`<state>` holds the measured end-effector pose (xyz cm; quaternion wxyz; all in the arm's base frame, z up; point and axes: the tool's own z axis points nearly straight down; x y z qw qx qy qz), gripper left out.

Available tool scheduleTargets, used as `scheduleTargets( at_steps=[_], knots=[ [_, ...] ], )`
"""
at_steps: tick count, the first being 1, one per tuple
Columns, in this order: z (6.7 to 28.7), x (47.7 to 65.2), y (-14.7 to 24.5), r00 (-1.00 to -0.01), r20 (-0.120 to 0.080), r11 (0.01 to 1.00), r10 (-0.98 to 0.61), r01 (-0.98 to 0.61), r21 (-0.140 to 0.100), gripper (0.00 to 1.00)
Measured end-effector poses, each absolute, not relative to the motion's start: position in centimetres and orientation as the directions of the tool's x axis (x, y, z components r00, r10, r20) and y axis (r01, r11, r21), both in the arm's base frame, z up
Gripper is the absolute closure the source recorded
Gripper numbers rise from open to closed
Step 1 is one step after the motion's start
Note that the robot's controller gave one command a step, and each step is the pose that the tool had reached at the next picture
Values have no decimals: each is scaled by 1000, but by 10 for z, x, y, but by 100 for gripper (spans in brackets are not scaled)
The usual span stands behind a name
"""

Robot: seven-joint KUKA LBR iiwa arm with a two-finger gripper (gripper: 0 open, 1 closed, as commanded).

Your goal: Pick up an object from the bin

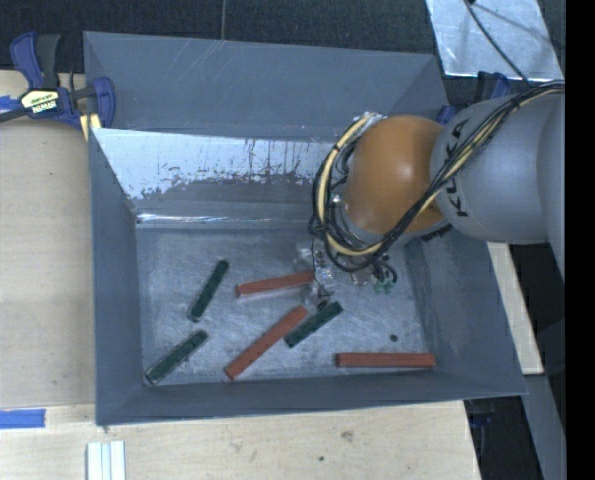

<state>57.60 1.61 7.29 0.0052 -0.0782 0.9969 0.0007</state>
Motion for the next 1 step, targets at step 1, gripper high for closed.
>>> scheduleTargets(
  at_steps=[1],
  knots=[
    [214,584,16,-985,-13,985,-170,-170,-2,100]
  ],
)
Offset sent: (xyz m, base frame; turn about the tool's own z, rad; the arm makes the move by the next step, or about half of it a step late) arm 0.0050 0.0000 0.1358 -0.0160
